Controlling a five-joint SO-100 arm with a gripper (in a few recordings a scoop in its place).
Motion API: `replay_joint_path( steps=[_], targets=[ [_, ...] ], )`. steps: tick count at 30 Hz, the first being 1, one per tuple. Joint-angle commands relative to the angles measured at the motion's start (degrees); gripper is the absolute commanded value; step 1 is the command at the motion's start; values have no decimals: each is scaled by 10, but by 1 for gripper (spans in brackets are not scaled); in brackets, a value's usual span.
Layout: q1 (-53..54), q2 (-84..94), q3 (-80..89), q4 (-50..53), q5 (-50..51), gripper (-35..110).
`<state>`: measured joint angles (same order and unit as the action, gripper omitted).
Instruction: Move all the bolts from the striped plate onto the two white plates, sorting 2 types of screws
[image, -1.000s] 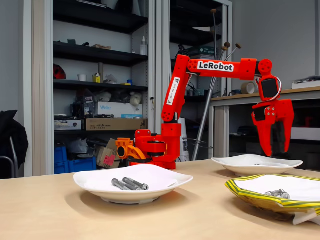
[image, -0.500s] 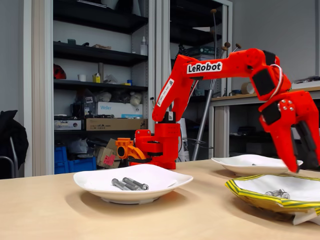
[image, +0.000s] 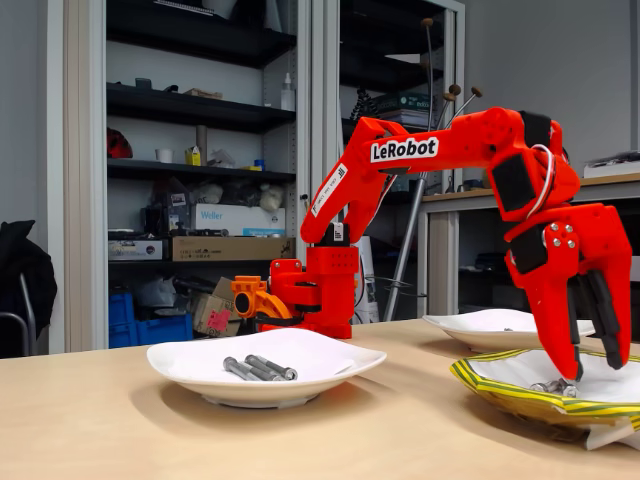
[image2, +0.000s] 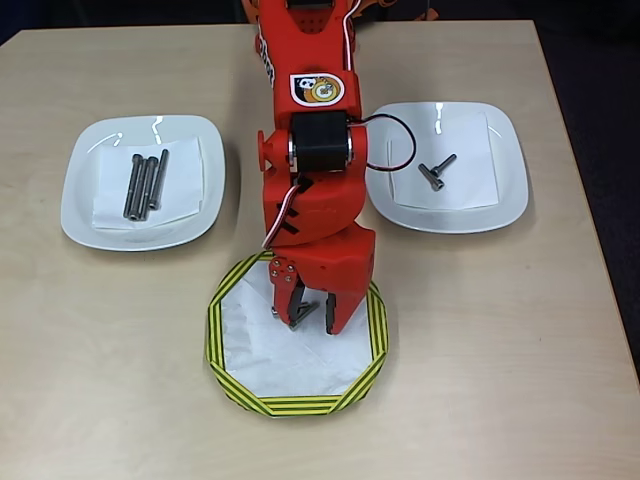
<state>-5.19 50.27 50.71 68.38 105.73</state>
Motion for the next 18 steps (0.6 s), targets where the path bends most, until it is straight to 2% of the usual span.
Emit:
replay_joint_path(
  steps=[1, 7, 18],
  targets=[
    [0, 18, 18, -13, 7, 16],
    [6, 45, 84, -53, 4, 15],
    [18, 83, 104, -25, -20, 15]
  ],
)
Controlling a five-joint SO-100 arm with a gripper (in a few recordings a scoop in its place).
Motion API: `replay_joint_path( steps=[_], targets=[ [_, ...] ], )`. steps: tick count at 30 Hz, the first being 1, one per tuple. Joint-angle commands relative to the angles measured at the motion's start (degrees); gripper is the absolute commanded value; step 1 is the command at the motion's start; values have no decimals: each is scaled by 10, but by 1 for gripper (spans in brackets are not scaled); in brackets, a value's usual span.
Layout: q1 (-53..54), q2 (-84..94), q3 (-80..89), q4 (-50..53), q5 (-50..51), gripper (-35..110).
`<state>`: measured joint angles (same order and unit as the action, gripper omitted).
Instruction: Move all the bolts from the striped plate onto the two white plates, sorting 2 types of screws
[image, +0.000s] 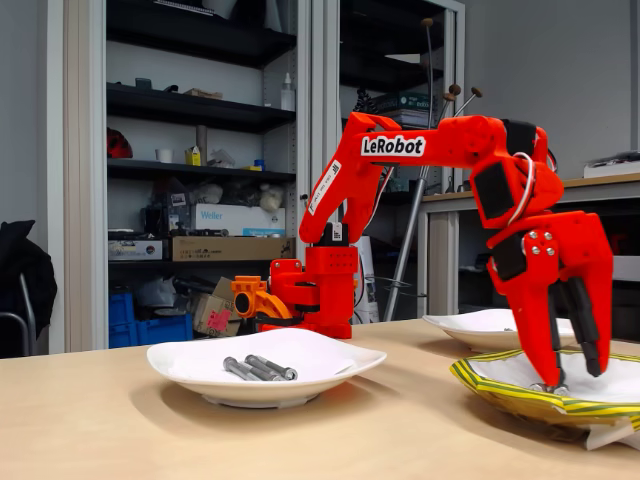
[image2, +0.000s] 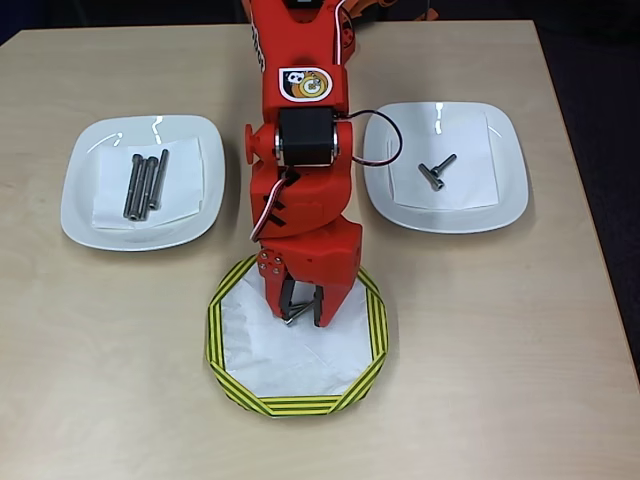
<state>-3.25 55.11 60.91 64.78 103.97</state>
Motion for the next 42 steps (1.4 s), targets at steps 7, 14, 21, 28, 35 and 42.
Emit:
replay_joint_path(
  steps=[7, 14, 21, 28, 35, 42],
  targets=[
    [2, 39, 2, 19, -11, 14],
    [2, -3, -25, 0, -15, 14],
    [2, -66, -76, -7, -22, 12],
    [5, -106, -156, 58, -28, 0],
    [1, -115, -250, 154, -47, 0],
    [-3, -141, -392, 258, -64, 0]
  ],
)
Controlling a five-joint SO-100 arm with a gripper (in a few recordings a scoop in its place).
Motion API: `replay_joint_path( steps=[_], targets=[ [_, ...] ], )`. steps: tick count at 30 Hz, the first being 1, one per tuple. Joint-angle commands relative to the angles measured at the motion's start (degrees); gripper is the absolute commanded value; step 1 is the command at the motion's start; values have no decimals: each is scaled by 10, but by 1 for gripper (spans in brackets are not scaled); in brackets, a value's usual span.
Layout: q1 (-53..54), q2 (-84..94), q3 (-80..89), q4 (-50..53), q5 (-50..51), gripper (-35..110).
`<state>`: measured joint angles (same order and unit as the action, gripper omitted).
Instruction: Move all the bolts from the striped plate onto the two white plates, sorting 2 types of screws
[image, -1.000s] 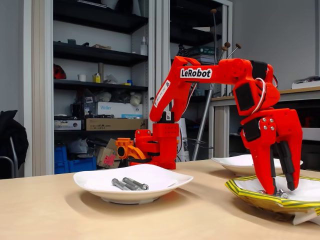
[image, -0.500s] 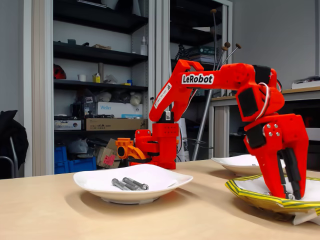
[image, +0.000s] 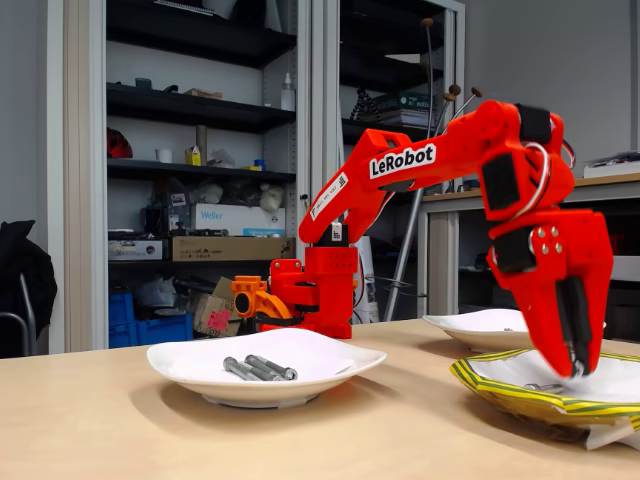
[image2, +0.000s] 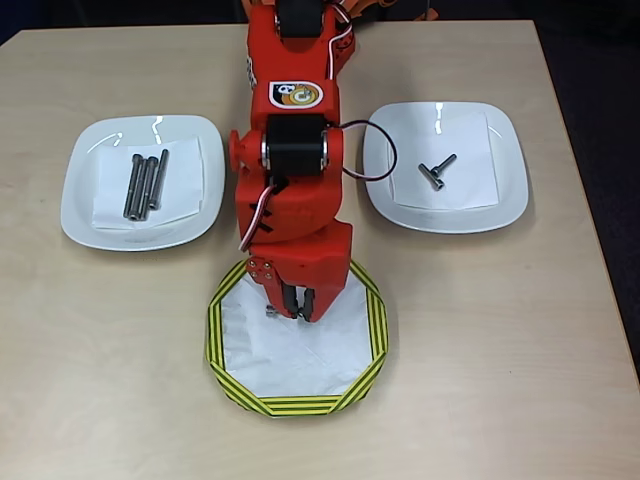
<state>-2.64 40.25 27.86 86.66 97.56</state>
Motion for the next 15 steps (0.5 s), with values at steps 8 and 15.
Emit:
replay_joint_path(
  steps=[8, 15],
  targets=[
    [-86, 58, -46, 106, 88, 0],
    [-208, 115, 49, 98, 244, 0]
  ],
)
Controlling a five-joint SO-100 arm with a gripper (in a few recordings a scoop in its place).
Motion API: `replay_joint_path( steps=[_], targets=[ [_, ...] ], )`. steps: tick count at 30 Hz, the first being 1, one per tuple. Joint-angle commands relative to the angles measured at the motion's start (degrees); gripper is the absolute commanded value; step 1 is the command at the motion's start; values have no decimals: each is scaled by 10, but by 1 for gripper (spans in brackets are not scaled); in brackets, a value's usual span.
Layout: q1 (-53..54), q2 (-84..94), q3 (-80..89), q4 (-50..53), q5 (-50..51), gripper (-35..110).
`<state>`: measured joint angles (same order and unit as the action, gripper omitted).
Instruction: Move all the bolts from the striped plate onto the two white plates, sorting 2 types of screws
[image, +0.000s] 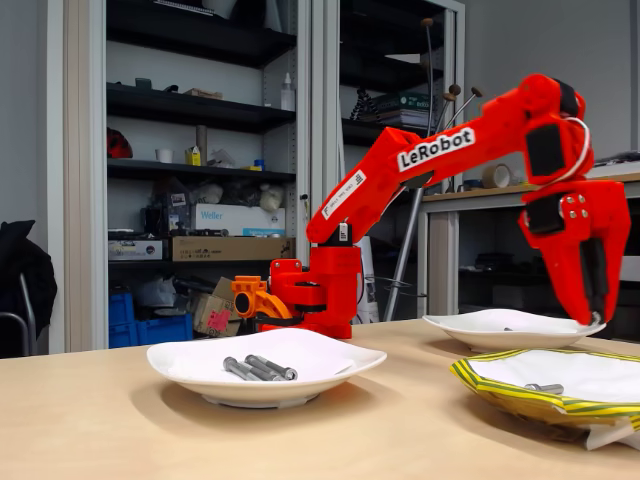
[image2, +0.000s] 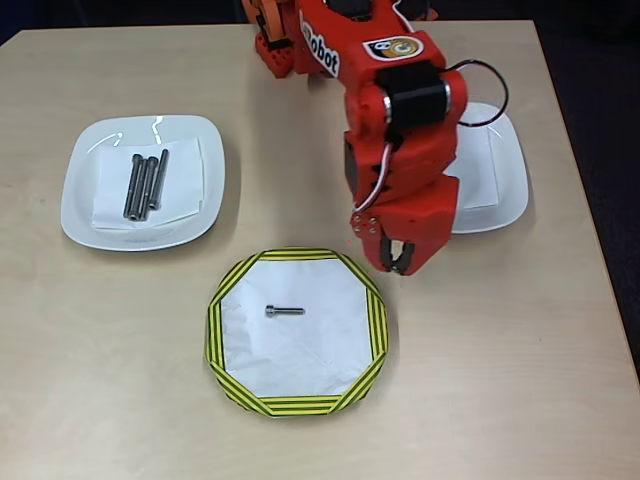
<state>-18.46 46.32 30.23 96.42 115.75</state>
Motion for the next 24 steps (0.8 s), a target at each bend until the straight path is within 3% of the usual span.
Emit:
replay_joint_path(
  steps=[1, 10, 18, 24],
  targets=[
    [-68, 62, 39, -1, 87, 0],
    [-190, 207, 309, -85, 258, 0],
    [-232, 399, 633, -198, 290, 0],
    [-236, 482, 753, -264, 300, 1]
  ],
)
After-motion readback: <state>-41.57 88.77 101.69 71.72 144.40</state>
